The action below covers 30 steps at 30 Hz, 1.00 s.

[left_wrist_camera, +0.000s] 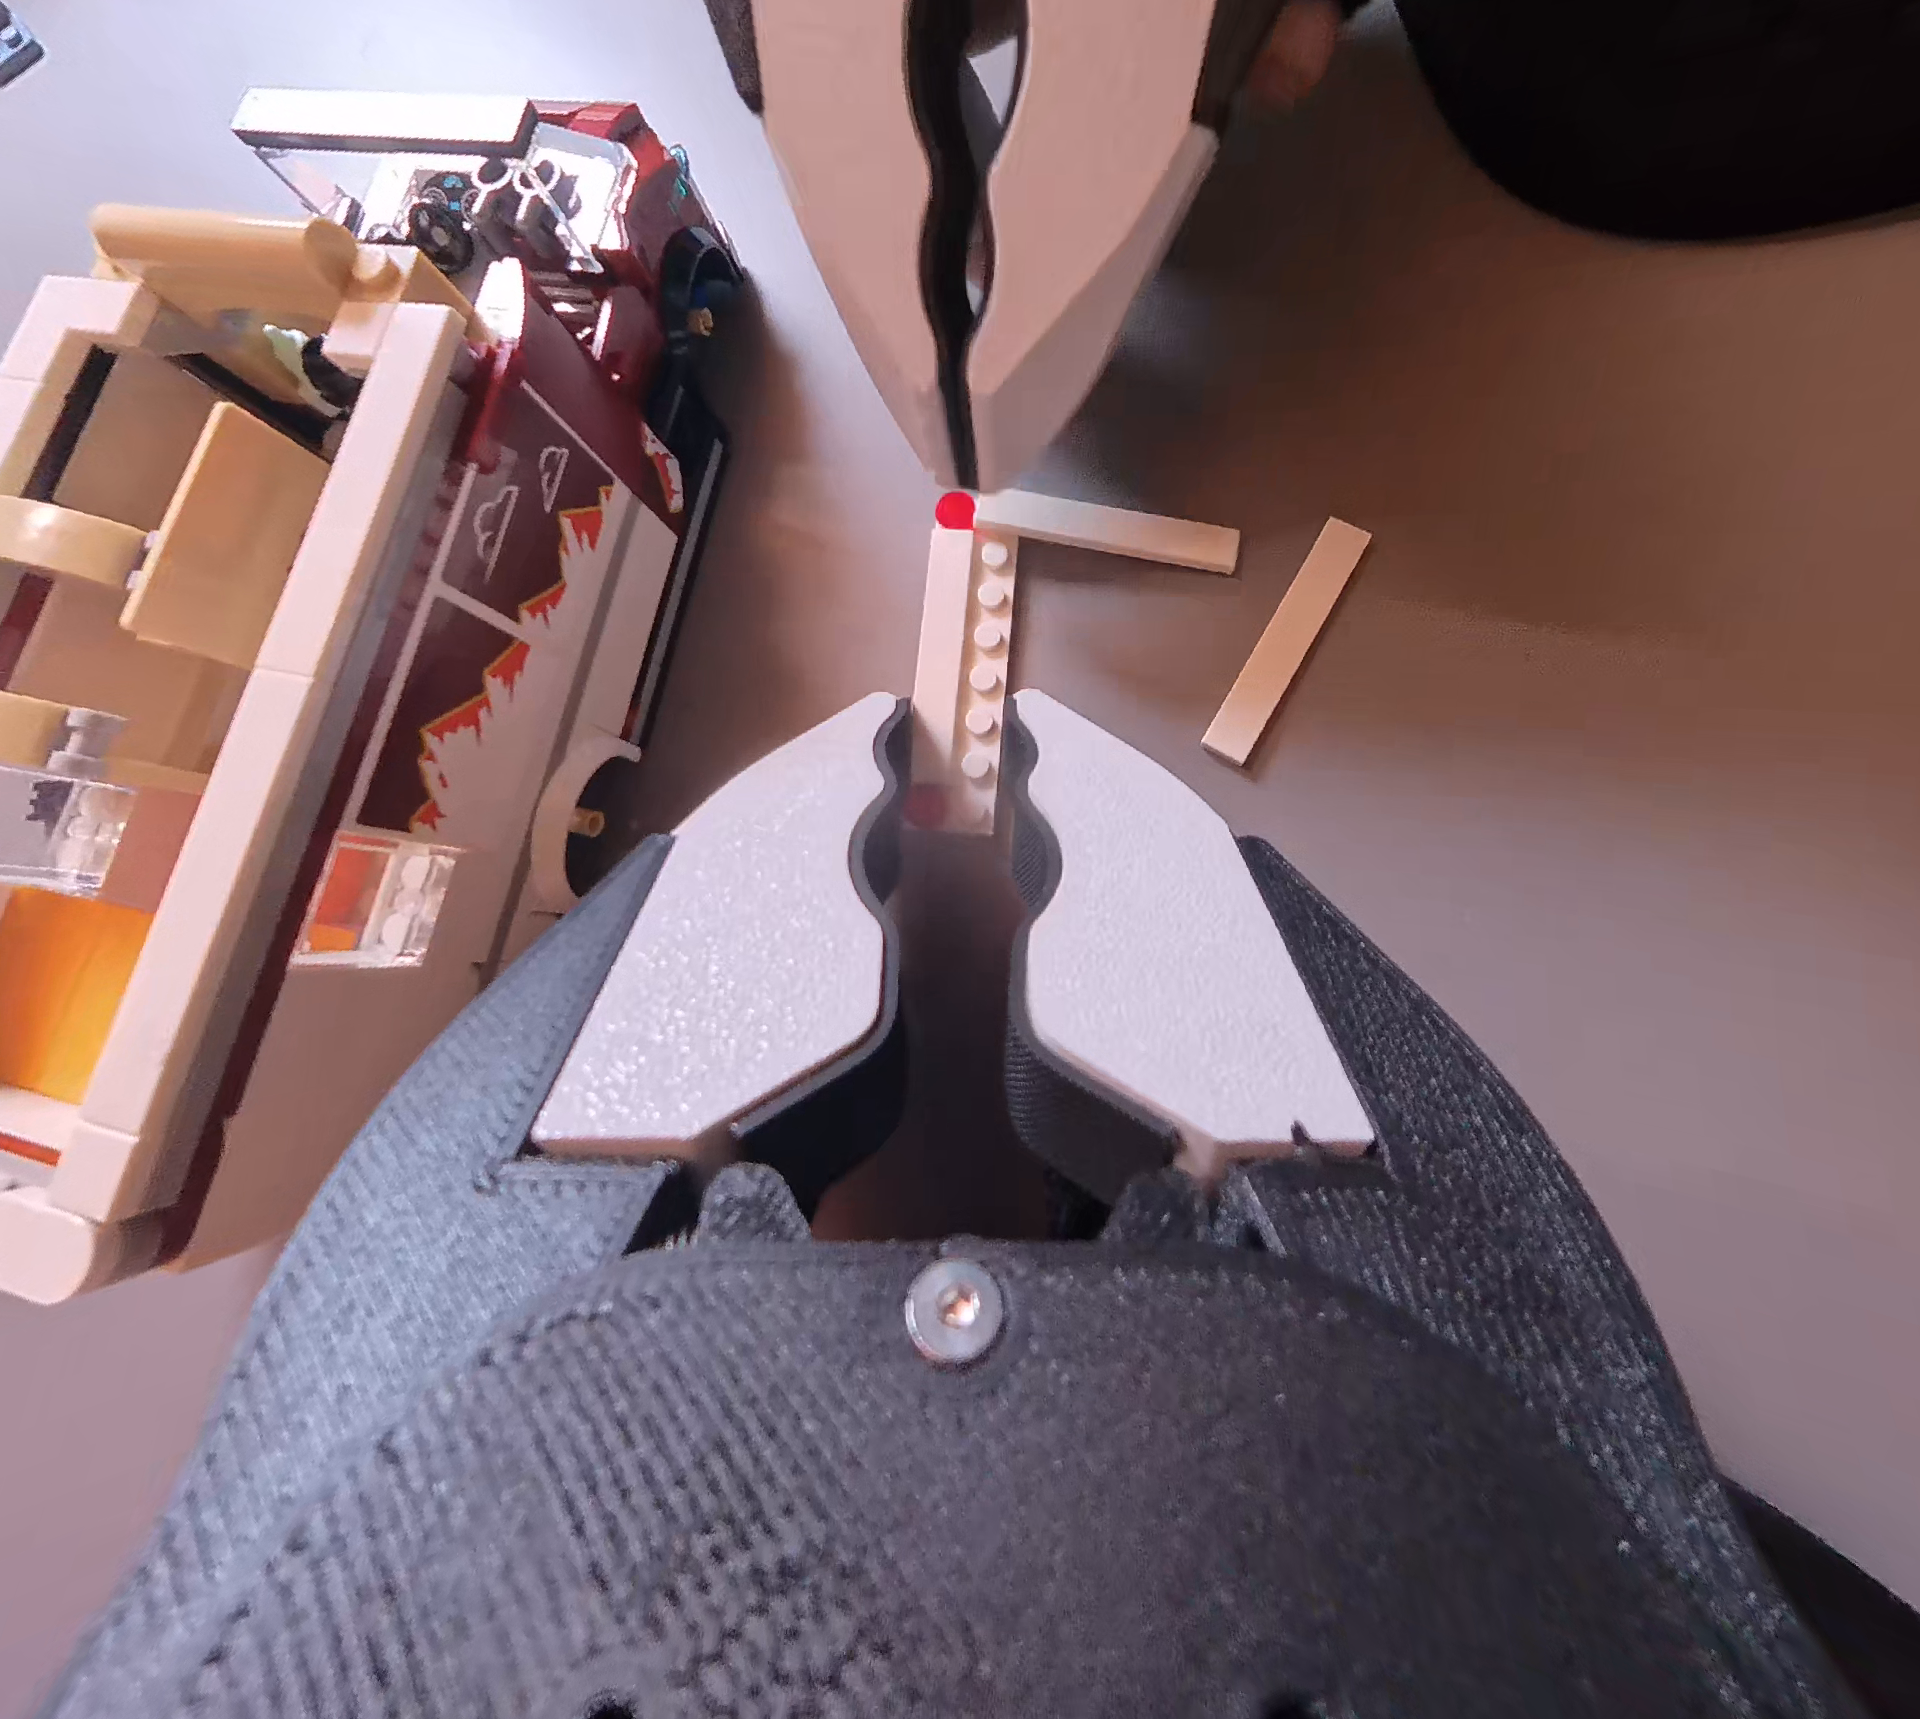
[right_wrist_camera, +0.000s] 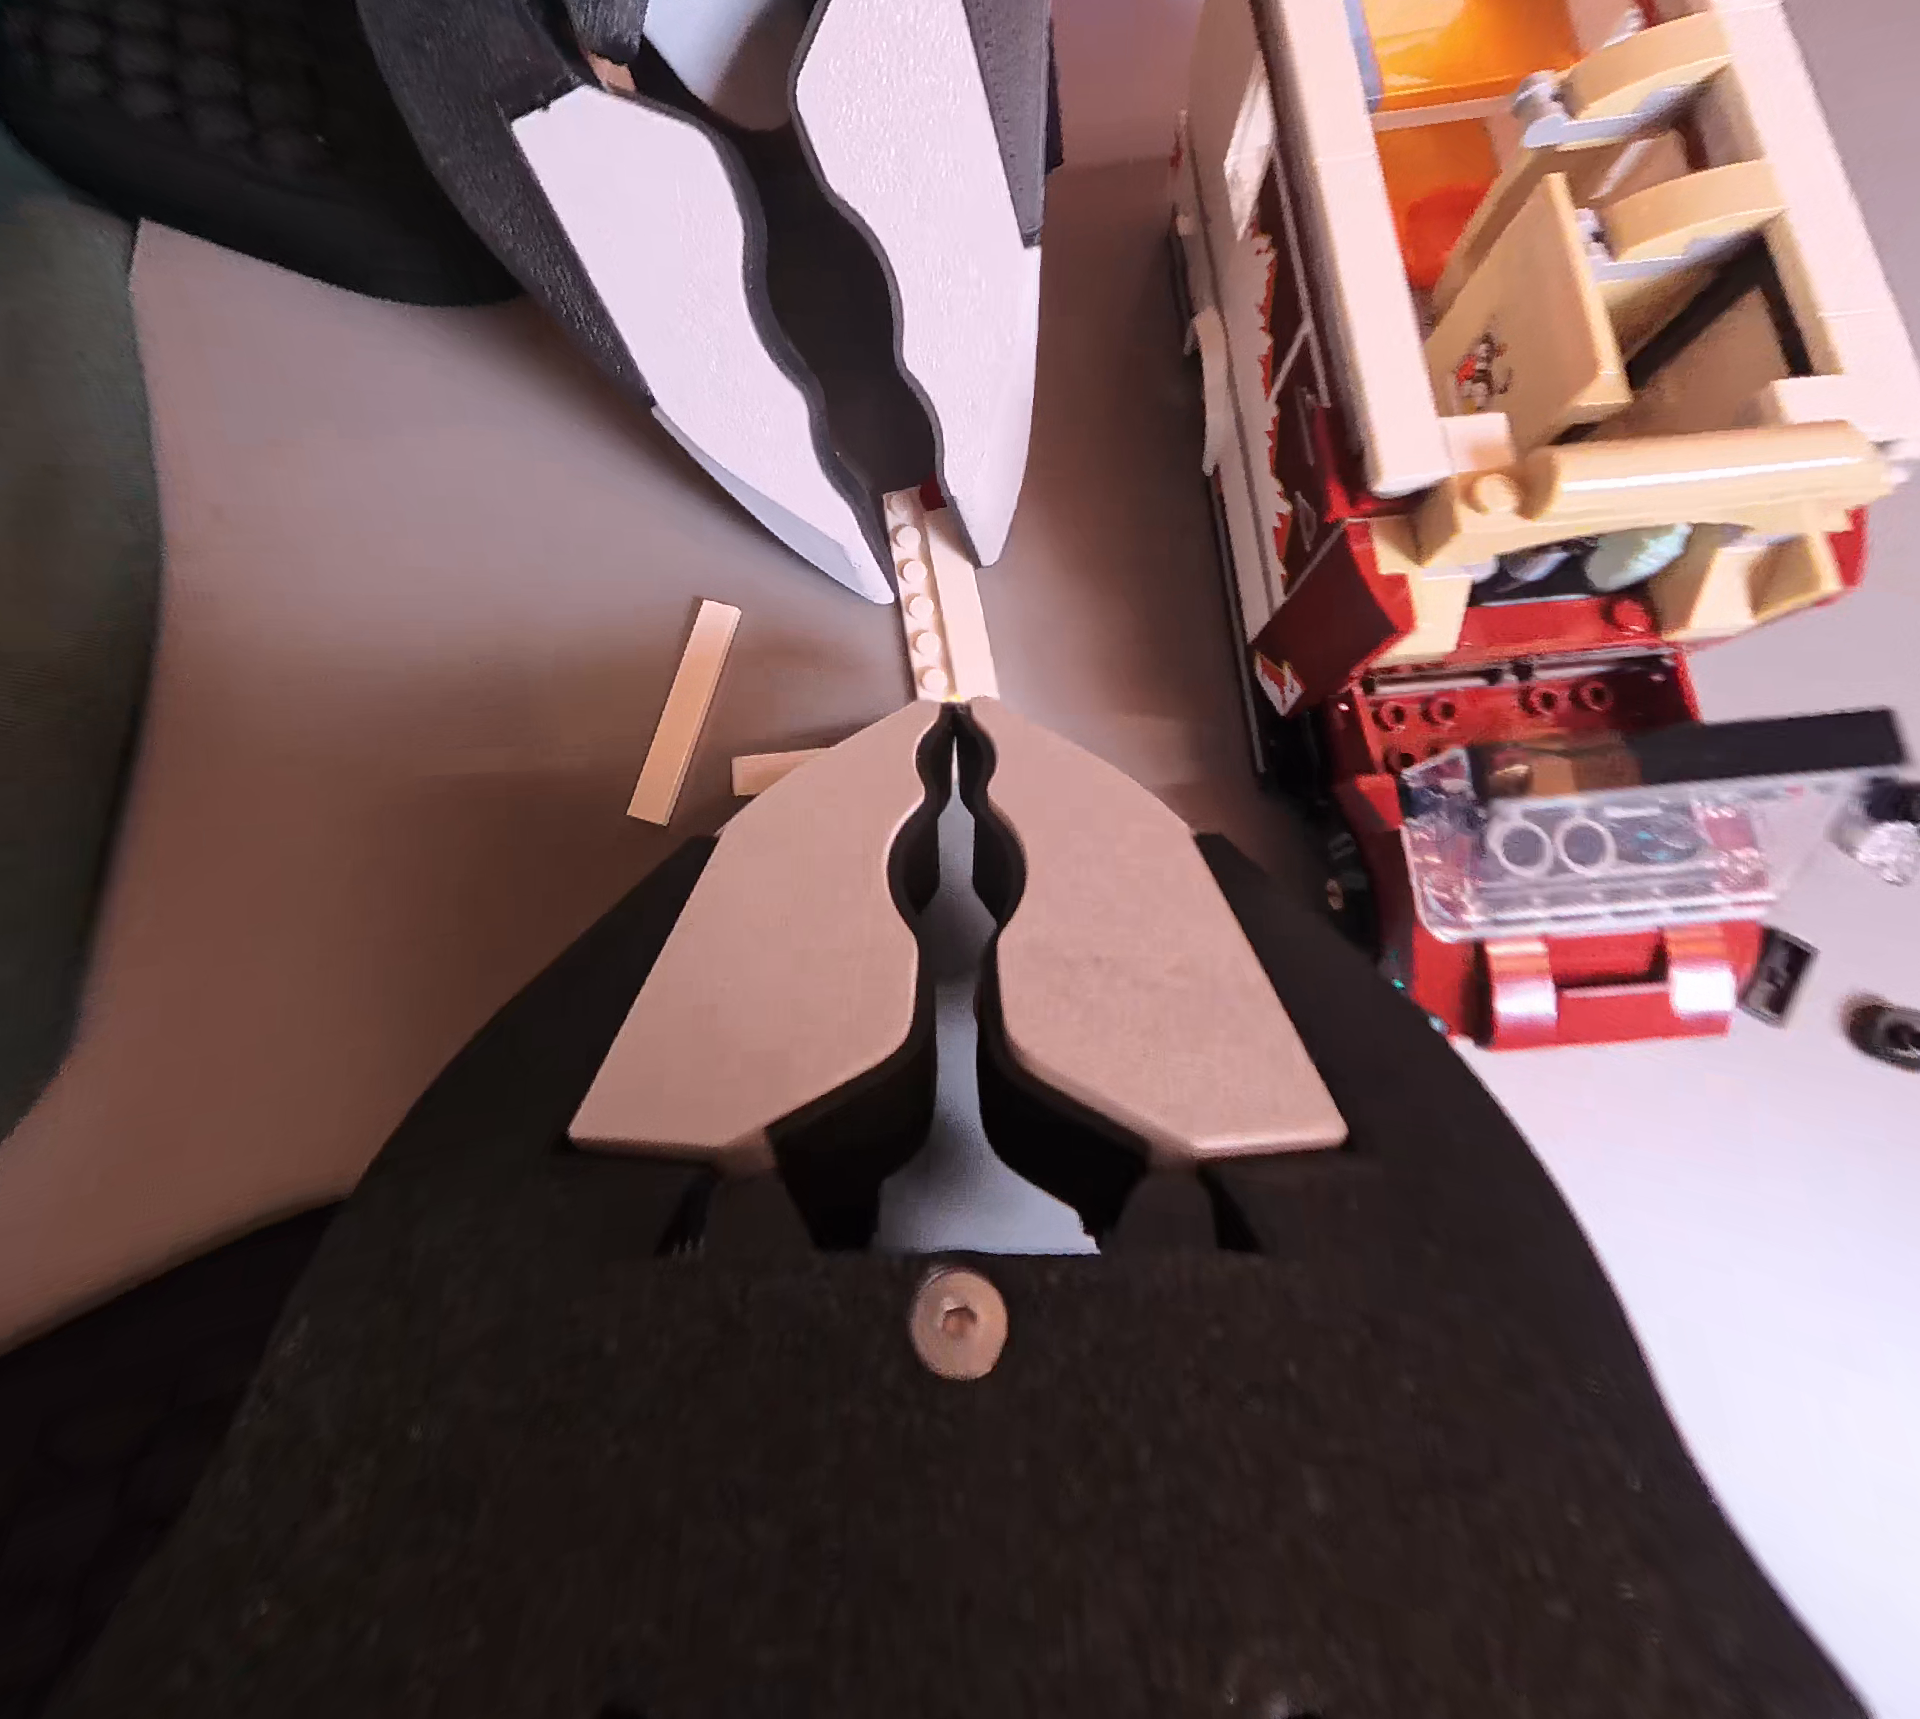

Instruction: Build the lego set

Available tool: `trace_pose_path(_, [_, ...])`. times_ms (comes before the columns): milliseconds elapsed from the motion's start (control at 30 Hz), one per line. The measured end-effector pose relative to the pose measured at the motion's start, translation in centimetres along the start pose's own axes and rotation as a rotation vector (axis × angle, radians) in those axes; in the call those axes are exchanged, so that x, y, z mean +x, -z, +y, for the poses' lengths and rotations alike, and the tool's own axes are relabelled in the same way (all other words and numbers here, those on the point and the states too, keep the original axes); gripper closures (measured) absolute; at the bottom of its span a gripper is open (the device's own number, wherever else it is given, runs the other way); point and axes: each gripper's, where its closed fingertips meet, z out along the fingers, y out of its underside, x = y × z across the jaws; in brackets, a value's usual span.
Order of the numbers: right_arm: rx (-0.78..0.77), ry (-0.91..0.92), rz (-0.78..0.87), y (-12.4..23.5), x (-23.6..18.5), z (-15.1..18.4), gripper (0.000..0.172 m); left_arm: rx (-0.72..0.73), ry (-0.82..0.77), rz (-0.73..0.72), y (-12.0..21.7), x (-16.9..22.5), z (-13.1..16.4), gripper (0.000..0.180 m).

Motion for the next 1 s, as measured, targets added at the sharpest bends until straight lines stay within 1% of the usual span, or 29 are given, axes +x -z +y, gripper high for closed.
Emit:
trace_pose_path(67, [0.023,-0.013,0.009,0.6,0.1,0.0,0.166,0.0,-0.003,0.005,0.1,0.0,0.0,0.163])
trace_pose_path(100, [0.032,-0.019,0.018,0.9,0.2,0.1,0.165,0.0,-0.003,0.008,0.1,0.0,0.0,0.161])
trace_pose_path(167, [0.046,-0.03,0.034,1.4,0.2,0.4,0.164,-0.001,-0.004,0.02,0.1,0.0,-0.1,0.151])
trace_pose_path(267, [0.064,-0.049,0.038,1.7,-0.1,1.1,0.164,-0.009,-0.018,0.051,-0.2,0.1,-0.3,0.149])
trace_pose_path(433, [0.029,-0.072,0.032,1.5,-0.7,2.1,0.164,-0.066,-0.031,0.123,-0.9,0.5,-0.9,0.154])
trace_pose_path(500, [0.017,-0.093,0.028,1.3,-0.8,2.2,0.163,-0.077,-0.034,0.156,-1.1,0.9,-1.0,0.163])
trace_pose_path(533, [0.01,-0.121,0.031,1.2,-0.7,2.3,0.163,-0.08,-0.032,0.162,-1.1,1.0,-1.1,0.164])
trace_pose_path(633, [0.014,-0.231,0.001,1.2,-0.7,2.1,0.158,-0.082,-0.031,0.156,-1.2,1.0,-1.1,0.164])
trace_pose_path(733, [0.011,-0.301,-0.022,1.2,-0.9,2.0,0.153,-0.066,-0.044,0.141,-1.2,1.0,-1.2,0.164])
trace_pose_path(867, [-0.003,-0.353,-0.041,0.8,-1.2,1.7,0.148,-0.031,-0.095,0.119,-1.1,1.0,-1.2,0.164])
trace_pose_path(1000, [-0.036,-0.371,-0.049,0.3,-1.3,1.6,0.147,0.007,-0.141,0.121,-1.0,1.2,-1.3,0.164])
